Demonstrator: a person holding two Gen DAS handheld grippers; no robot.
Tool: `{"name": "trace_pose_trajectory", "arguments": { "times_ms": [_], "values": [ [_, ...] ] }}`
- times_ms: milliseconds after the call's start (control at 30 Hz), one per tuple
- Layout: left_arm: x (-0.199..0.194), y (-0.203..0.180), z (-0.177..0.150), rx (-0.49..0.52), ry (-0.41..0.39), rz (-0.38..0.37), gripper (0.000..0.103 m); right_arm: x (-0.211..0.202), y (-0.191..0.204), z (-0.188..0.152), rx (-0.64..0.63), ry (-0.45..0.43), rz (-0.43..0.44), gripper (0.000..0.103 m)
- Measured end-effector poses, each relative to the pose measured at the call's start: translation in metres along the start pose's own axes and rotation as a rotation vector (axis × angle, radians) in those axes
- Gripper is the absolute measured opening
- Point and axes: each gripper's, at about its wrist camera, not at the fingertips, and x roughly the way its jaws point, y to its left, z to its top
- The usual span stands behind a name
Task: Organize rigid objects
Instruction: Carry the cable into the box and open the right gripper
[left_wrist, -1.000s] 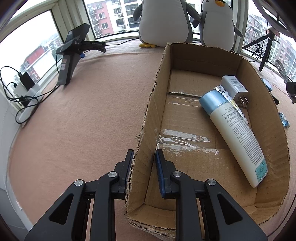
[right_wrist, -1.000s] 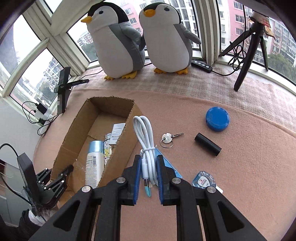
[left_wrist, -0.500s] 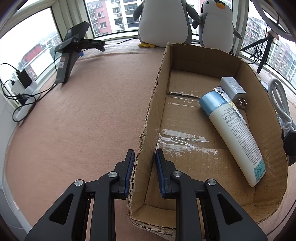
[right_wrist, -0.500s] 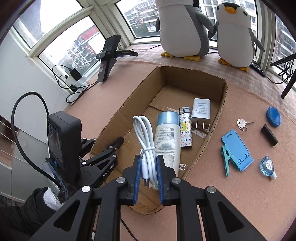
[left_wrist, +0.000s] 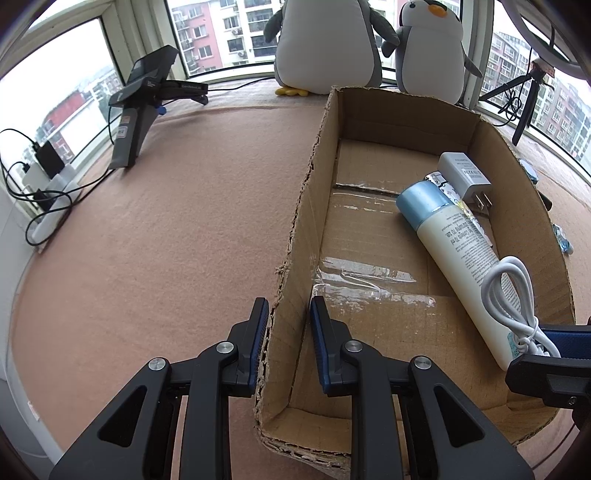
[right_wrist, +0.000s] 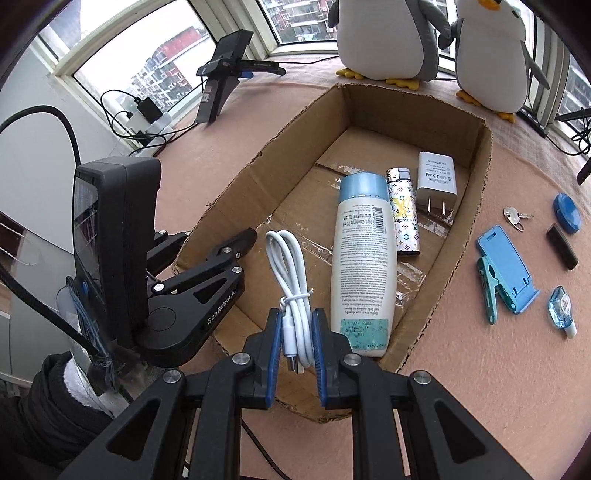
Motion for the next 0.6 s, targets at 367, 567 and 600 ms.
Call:
{"name": "trace_pose_trajectory", "arguments": {
  "times_ms": [367, 567, 600],
  "values": [
    [0.0, 0.0, 0.001, 0.001, -0.001, 0.003, 0.02, -0.01, 0.006, -0.003, -0.035, -0.028, -0.01, 0.04],
    [0.0, 0.0, 0.001, 0.002, -0.003, 0.005, 0.02, -0.015, 0.004, -0.004, -0.029, -0.039, -0.013, 0.04],
    [0.0, 0.001, 0.001, 0.003, -0.003, 0.005, 0.02, -0.016, 0.003, -0.004, -0.026, -0.043, -0.012, 0.04]
  ]
}}
